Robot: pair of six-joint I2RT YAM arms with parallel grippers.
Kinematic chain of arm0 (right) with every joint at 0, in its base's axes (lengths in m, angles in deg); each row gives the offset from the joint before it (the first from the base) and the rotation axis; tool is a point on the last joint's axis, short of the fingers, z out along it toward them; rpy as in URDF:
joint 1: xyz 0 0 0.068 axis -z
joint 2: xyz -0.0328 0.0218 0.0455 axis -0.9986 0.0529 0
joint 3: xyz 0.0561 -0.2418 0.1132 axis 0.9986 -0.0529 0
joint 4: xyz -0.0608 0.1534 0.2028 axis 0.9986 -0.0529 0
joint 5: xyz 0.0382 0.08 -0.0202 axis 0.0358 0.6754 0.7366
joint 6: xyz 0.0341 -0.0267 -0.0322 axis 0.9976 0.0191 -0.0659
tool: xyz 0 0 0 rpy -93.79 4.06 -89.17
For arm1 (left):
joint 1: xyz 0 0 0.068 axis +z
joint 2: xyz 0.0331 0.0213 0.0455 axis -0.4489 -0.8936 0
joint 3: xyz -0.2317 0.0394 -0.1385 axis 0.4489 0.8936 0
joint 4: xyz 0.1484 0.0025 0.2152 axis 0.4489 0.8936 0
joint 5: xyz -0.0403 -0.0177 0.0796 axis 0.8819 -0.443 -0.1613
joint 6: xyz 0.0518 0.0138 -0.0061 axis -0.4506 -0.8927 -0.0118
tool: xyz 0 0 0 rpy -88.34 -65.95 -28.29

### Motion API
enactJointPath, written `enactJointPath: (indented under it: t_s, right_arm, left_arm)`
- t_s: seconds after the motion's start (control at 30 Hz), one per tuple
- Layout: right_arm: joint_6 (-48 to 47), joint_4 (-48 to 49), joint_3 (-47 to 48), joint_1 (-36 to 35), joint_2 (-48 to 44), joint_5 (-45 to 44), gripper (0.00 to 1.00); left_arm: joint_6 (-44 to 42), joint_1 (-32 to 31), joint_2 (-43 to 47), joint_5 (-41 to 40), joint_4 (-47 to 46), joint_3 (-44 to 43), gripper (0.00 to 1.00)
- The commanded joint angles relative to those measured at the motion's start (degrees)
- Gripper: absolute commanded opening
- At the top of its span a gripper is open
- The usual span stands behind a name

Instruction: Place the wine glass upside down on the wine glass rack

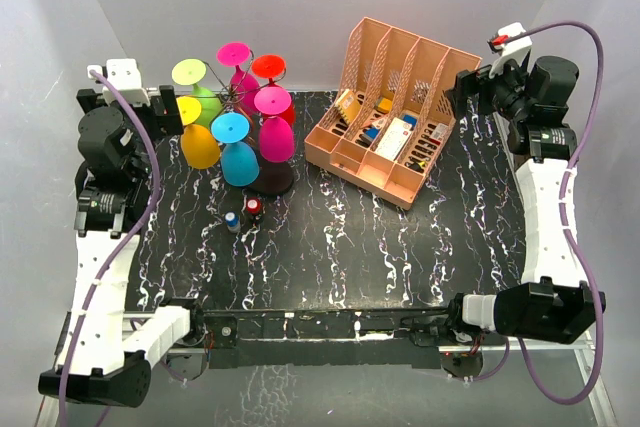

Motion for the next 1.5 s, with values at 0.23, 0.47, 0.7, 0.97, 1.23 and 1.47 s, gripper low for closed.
enactJointPath:
  t_s: [0.23,0.47,0.7,0.97,1.23,1.47]
  right_arm:
    - [3.02,0.02,-0.64,0.17,-5.25,-2.73,0.98]
    - [6.5,0.96,-3.75,0.17,-6.42,1.93,0.98]
    - [4.73,-0.58,-4.12,0.14,-7.18,1.09,0.98]
    - [6.96,0.17,-4.86,0.81,-8.87,-0.35,0.98]
    - [6.51,-5.1,-1.35,2.01,-11.49,-4.05,0.98]
    - [7.44,-6.33,-0.37,2.28,-11.91,-6.73,0.98]
  left_arm:
    - [2.18,4.03,7.99,5.78,-0.78,7.96,0.97]
    - [2.42,5.61,12.82,12.24,-1.27,12.06,0.97]
    - [2.19,7.04,15.84,13.73,-4.02,17.87,0.97]
    - [2.91,7.11,14.88,9.76,-3.79,17.16,0.97]
    - [3.45,7.17,11.87,10.52,1.66,11.14,0.97]
    - [4.87,7.17,9.65,8.07,5.53,6.32,0.97]
